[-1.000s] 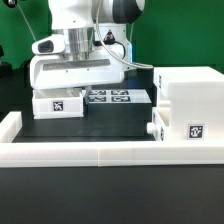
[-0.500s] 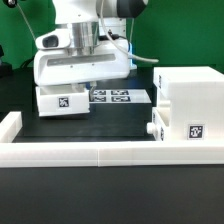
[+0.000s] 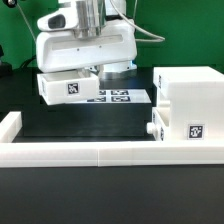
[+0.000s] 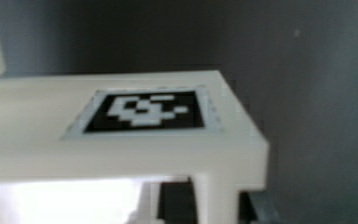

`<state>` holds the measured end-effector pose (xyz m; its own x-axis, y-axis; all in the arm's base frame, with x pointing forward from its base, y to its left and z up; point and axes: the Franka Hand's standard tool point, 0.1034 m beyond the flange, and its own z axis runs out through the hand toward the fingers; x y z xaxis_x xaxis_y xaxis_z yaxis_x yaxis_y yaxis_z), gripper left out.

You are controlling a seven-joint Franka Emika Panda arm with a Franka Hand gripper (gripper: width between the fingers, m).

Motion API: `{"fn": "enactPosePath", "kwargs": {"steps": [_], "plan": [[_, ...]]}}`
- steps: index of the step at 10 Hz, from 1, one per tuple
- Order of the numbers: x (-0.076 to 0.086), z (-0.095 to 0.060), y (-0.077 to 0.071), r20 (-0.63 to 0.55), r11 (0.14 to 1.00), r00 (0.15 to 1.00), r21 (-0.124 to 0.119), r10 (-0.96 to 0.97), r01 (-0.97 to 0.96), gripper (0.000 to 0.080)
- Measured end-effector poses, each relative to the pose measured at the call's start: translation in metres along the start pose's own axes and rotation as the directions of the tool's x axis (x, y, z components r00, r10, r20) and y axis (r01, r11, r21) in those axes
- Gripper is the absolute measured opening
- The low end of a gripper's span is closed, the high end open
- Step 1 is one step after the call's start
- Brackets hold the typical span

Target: Assemble drawer

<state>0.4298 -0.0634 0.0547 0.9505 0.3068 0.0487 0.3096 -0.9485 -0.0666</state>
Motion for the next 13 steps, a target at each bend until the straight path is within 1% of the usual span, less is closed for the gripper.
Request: {"fn": "enactPosePath", "kwargs": {"steps": [2, 3, 5, 6, 7, 8, 10, 13], "plan": [[0.000, 0.000, 0.001, 0.002, 0.986, 0.986, -0.001, -0.167, 0.167, 0.0041], [0.003, 0.002, 0.003, 0.004, 0.958, 0.958, -0.003, -0.288, 0.288, 0.0041], [0.024, -0.002, 0.010, 0.002, 0.880, 0.880, -0.023, -0.475, 0.475, 0.0041], [0.032, -0.004, 0.012, 0.004, 0.845, 0.845, -0.027, -0.534, 0.534, 0.0041], [0.041, -0.004, 0.011, 0.009, 0.807, 0.807, -0.033, -0.590, 0.590, 0.0041], [0.045, -0.004, 0.008, 0.019, 0.743, 0.744, -0.035, -0.668, 0.668, 0.0041], [0.042, -0.003, 0.011, 0.025, 0.678, 0.678, -0.031, -0.734, 0.735, 0.0041], [0.042, -0.003, 0.012, 0.045, 0.488, 0.489, -0.025, -0.871, 0.872, 0.0041]]}}
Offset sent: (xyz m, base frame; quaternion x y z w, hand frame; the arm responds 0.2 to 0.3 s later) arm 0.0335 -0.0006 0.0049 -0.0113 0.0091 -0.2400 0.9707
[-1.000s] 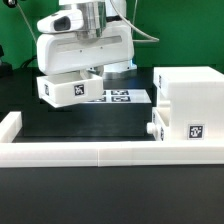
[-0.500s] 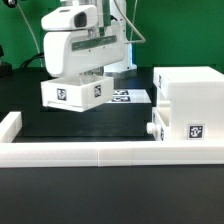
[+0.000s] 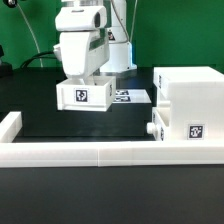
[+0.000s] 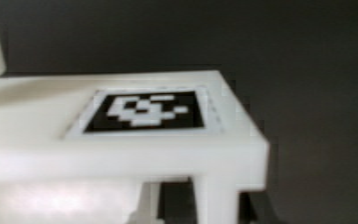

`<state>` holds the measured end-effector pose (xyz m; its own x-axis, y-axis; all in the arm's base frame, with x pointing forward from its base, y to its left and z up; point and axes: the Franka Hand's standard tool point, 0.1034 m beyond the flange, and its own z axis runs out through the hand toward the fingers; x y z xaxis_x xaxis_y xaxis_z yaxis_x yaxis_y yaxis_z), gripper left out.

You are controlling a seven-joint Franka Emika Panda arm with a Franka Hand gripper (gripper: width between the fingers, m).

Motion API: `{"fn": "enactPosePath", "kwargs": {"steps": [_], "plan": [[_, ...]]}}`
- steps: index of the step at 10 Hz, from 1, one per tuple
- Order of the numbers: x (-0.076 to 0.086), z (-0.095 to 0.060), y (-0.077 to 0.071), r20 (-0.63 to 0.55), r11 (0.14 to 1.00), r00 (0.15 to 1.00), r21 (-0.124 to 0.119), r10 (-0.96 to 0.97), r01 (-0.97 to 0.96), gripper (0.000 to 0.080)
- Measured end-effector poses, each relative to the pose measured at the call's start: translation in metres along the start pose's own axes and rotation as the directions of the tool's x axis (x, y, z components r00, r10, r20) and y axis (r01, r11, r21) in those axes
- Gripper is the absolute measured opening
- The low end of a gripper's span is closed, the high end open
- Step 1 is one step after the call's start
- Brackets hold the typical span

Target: Assemble drawer

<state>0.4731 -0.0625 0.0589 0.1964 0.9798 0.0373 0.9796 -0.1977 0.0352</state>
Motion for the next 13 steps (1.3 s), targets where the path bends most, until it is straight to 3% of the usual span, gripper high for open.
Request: {"fn": "enactPosePath", "kwargs": {"steps": [1, 5, 6, 9, 10, 13], "plan": [[0.004, -0.002, 0.006, 0.017, 0.995, 0.995, -0.006, -0.096, 0.096, 0.0041], [0.038, -0.004, 0.034, 0.027, 0.990, 0.990, 0.024, -0.140, 0.140, 0.0041], [0.046, -0.001, 0.036, 0.026, 0.990, 0.990, 0.032, -0.136, 0.135, 0.0041], [0.042, 0.000, 0.034, 0.027, 0.991, 0.991, 0.040, -0.131, 0.130, 0.0041], [0.040, 0.001, 0.031, 0.032, 0.989, 0.991, 0.073, -0.131, 0.128, 0.0041], [0.054, 0.003, 0.036, 0.026, 0.986, 0.989, 0.079, -0.147, 0.144, 0.0041]]}}
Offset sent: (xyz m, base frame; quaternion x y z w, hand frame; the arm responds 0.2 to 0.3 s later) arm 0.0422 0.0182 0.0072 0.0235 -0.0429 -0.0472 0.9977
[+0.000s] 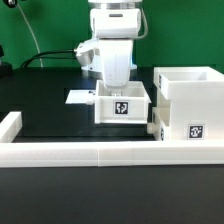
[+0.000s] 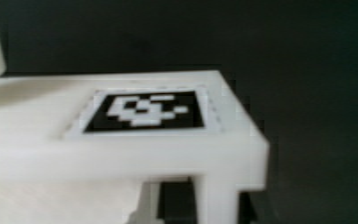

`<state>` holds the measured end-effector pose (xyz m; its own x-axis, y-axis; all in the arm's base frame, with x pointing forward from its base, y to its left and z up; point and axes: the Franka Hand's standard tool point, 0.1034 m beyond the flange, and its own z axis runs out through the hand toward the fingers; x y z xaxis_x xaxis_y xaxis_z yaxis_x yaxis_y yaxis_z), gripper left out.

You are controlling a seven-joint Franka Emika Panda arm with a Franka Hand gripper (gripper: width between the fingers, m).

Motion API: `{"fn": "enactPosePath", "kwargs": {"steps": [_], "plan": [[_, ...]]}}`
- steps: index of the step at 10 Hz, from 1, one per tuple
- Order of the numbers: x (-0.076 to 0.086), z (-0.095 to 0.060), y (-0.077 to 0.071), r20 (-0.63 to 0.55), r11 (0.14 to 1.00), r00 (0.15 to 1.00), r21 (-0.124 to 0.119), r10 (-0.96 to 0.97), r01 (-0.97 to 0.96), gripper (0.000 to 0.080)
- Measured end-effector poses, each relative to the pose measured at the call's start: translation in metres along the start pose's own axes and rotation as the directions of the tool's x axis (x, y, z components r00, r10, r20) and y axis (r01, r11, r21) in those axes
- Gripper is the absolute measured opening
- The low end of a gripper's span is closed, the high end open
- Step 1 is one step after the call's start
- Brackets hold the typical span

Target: Assemble drawer

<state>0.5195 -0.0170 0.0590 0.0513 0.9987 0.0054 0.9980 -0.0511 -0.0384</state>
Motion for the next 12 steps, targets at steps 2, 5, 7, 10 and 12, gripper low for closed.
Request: {"fn": "enactPosePath", "kwargs": {"steps": [2, 5, 7, 10, 12], "plan": [[0.011, -0.001, 0.011, -0.006, 1.000, 1.000, -0.004, 0.014, -0.014, 0.0041], [0.013, -0.001, 0.011, -0.008, 1.000, 1.000, -0.004, 0.019, -0.019, 0.0041], [0.014, -0.001, 0.011, -0.007, 1.000, 1.000, -0.003, 0.019, -0.019, 0.0041], [0.022, -0.004, 0.015, -0.008, 1.000, 1.000, -0.007, 0.014, -0.014, 0.0041], [0.024, -0.004, 0.014, -0.010, 1.000, 1.000, -0.007, 0.014, -0.014, 0.0041]]}}
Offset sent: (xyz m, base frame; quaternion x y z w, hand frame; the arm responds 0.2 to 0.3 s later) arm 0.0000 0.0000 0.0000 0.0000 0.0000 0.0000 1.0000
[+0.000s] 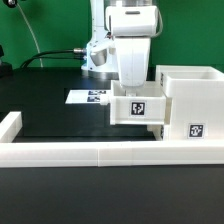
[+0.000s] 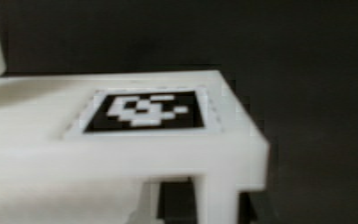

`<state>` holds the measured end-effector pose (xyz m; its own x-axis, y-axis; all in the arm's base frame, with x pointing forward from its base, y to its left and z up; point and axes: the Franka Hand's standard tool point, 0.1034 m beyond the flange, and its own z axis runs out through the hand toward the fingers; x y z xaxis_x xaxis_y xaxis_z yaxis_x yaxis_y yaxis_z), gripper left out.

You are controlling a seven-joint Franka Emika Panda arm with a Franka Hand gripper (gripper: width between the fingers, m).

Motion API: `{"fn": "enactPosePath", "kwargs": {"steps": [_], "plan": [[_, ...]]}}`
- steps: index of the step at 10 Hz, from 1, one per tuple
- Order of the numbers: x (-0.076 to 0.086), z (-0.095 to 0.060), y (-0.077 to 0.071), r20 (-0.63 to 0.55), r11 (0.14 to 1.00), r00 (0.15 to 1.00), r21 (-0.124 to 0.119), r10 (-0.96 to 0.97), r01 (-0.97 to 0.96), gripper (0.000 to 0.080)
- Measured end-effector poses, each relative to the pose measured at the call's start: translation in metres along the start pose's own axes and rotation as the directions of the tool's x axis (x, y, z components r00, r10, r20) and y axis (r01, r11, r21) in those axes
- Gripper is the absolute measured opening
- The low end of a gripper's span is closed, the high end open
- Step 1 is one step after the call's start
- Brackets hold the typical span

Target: Assemble drawer

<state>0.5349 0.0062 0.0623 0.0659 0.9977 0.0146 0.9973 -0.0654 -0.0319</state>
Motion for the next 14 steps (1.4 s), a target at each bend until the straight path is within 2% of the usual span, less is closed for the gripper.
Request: {"fn": "enactPosePath", "kwargs": {"steps": [1, 5, 9, 14], "plan": [[-0.0014, 0.0021, -0.0018, -0.003, 1.000, 1.000, -0.006, 0.002, -0.002, 0.0041], [0.0007, 0.0047, -0.0042, -0.004, 1.000, 1.000, -0.006, -0.002, 0.002, 0.0041], [0.0023, 0.0047, -0.0045, 0.000, 1.000, 1.000, 0.008, 0.004, -0.004, 0.0041], [0.0039, 0.0031, -0.0022, 0.000, 1.000, 1.000, 0.004, -0.006, 0.006, 0.0041]]}}
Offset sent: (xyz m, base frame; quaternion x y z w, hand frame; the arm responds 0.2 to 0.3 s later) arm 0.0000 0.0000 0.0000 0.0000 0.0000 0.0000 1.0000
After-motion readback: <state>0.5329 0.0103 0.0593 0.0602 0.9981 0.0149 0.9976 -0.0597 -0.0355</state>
